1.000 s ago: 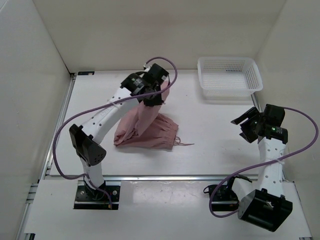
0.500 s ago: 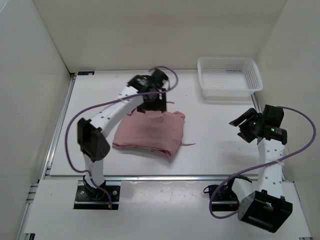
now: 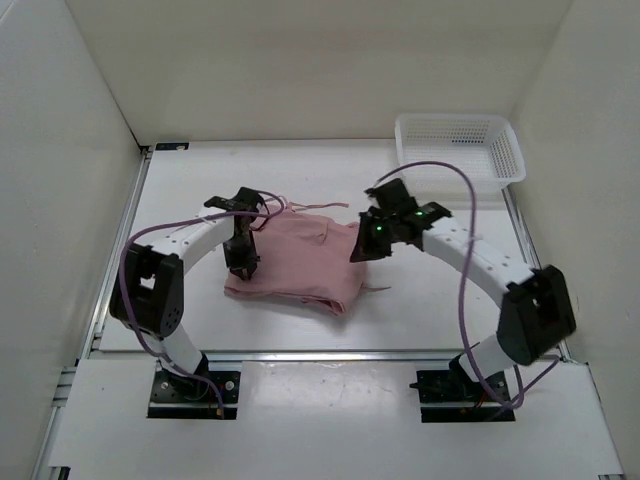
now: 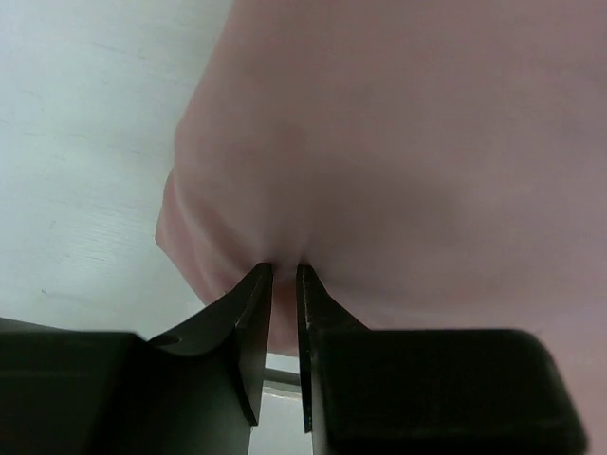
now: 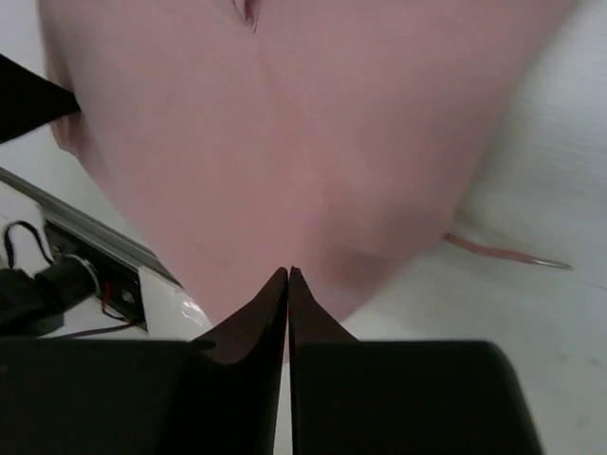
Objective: Fold and stack the trousers
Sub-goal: Fold the trousers
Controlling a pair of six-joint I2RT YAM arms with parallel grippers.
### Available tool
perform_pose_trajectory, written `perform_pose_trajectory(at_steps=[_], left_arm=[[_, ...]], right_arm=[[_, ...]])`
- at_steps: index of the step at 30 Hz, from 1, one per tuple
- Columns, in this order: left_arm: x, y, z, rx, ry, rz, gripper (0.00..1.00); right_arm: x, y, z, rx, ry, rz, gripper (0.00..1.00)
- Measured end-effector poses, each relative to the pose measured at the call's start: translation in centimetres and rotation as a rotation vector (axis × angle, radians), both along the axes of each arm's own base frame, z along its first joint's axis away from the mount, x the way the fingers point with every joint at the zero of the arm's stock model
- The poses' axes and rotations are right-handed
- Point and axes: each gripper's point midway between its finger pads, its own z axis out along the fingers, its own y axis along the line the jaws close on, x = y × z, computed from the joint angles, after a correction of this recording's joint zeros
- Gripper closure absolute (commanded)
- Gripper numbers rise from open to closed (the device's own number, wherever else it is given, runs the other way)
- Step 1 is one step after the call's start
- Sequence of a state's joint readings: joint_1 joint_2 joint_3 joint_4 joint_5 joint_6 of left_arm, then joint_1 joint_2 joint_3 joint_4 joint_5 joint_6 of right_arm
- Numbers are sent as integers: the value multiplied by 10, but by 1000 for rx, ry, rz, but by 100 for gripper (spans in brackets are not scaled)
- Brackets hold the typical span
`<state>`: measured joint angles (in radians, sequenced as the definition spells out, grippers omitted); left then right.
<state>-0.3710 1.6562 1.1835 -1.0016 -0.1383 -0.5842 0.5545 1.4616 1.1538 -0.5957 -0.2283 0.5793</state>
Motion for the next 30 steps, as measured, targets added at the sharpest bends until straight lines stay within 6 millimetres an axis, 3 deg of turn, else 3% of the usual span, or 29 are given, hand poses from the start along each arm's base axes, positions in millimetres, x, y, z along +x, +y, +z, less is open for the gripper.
perform_pose_trajectory(at_steps=[2, 5, 8, 10, 13, 15, 17, 18, 19, 20, 23, 26, 28, 30], left_arm=[[-7, 6, -12, 9, 38, 24, 71], [0, 6, -22, 0, 42, 47, 71], [1, 3, -37, -10, 64, 54, 71], [-8, 3, -48, -15, 92, 52, 71], [-24, 1, -50, -35, 104, 42, 71], [-36, -4, -44, -59, 103, 25, 66], [-41, -11, -31, -96, 93, 7, 59], [-42, -15, -23, -112, 83, -3, 54], [-40, -17, -14, -120, 70, -11, 38], [-36, -19, -2, -127, 52, -18, 26], [-4, -28, 51, -159, -76, -49, 0], [31, -34, 119, -185, -263, -73, 0], [43, -32, 163, -189, -384, -81, 0], [44, -26, 198, -183, -476, -79, 0]], right_arm=[[-7, 25, -21, -29, 39, 63, 95], [-17, 44, -58, -95, 109, 111, 95], [-21, 48, -98, -175, 174, 122, 95], [-20, 47, -114, -207, 211, 111, 95], [-8, 45, -109, -219, 207, 83, 95], [6, 41, -103, -230, 172, 62, 95], [21, 33, -95, -250, 137, 34, 88], [27, 28, -89, -269, 116, 23, 83], [33, 22, -80, -289, 91, 8, 77], [40, 18, -66, -300, 56, -8, 50], [56, 7, -7, -293, -100, -59, 5], [59, -21, 74, -246, -314, -129, 1], [56, -55, 125, -208, -446, -221, 1], [52, -96, 161, -203, -543, -332, 1]])
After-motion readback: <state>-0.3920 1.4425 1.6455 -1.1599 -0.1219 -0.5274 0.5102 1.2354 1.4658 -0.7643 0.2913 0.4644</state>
